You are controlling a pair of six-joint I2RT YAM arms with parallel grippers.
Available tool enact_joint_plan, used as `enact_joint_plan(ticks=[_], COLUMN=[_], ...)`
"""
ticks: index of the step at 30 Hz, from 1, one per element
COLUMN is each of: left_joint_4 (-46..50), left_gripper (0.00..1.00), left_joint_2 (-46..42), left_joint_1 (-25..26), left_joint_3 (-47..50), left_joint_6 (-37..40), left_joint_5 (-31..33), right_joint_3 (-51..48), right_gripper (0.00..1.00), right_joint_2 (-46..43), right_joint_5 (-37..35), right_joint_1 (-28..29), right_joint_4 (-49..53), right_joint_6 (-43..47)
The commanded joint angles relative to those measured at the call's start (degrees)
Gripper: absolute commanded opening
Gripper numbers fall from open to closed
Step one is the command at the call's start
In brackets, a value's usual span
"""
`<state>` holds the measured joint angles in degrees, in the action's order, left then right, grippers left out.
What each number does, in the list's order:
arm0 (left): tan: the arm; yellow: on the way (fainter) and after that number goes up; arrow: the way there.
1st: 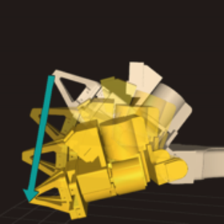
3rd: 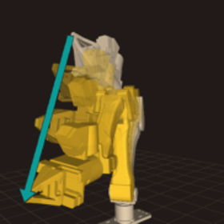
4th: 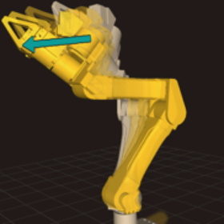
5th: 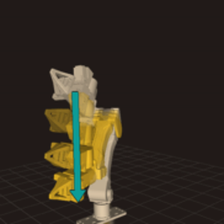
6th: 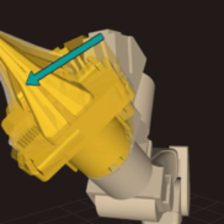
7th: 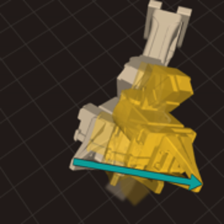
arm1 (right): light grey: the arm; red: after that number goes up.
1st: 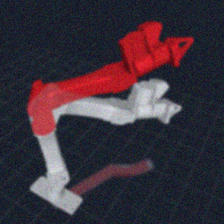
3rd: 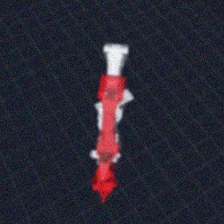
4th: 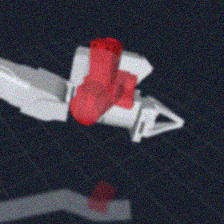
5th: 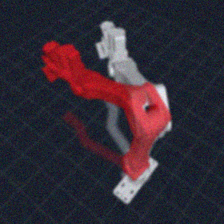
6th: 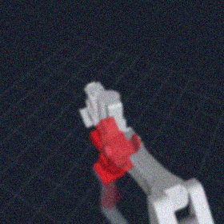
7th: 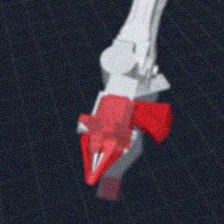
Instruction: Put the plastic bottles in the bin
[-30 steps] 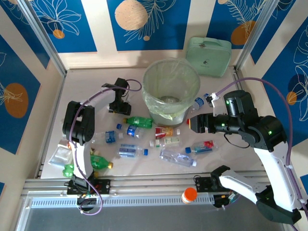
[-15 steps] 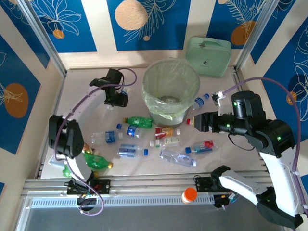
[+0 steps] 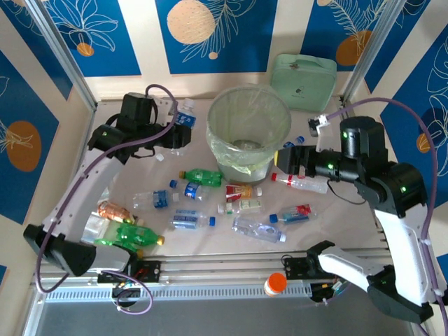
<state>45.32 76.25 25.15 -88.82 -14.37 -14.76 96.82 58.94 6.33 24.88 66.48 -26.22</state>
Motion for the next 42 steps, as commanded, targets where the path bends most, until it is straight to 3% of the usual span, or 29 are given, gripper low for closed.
enact_joint_plan(ticks=[1,6,12,18,24,27,33,36,39,42], left_joint_4=[-5.9,-10.6,-9.7,-8.1,-7.2,-7.6,-8.0,-8.2,-8.0,-8.3], left_gripper=[0.59,0.57,0.55,0.55,0.54,0.54,0.54,0.59,0.74,0.83], left_joint_2=[-3.3,-5.2,-4.7,-3.8,-3.2,-3.1,-1.9,-1.8,-2.0,-3.6], left_joint_1=[3.5,8.1,12.3,13.3,13.5,13.6,13.6,13.6,13.6,13.6], left_joint_3=[1.2,3.7,2.7,0.2,-1.3,-1.8,-2.7,-3.0,-3.2,-2.9], left_joint_6=[-2.3,-4.9,-4.2,-3.6,-2.7,-2.4,-2.2,-2.1,-2.2,-3.1], left_joint_5=[-9.6,-13.5,-14.0,-14.8,-15.6,-15.6,-15.9,-16.1,-14.7,-9.0], right_joint_3=[0.9,2.4,10.4,18.2,21.2,20.8,18.7,18.9,19.3,19.7], right_gripper=[0.73,0.76,0.77,0.77,0.69,0.58,0.19,0.02,0.00,0.00], right_joint_2=[2.7,8.5,17.2,24.6,28.0,28.2,27.1,27.0,26.6,26.5], right_joint_5=[9.7,14.5,12.0,11.0,8.8,7.3,6.8,7.0,6.8,6.2], right_joint_1=[-0.2,0.7,3.8,7.4,10.3,11.1,10.9,10.7,9.6,7.2], right_joint_4=[-6.9,-14.7,-16.4,-16.0,-16.0,-15.9,-18.2,-18.6,-19.1,-19.7], right_joint_6=[-2.9,-6.7,-5.5,-4.5,-4.5,-5.4,-8.4,-9.4,-9.9,-9.8])
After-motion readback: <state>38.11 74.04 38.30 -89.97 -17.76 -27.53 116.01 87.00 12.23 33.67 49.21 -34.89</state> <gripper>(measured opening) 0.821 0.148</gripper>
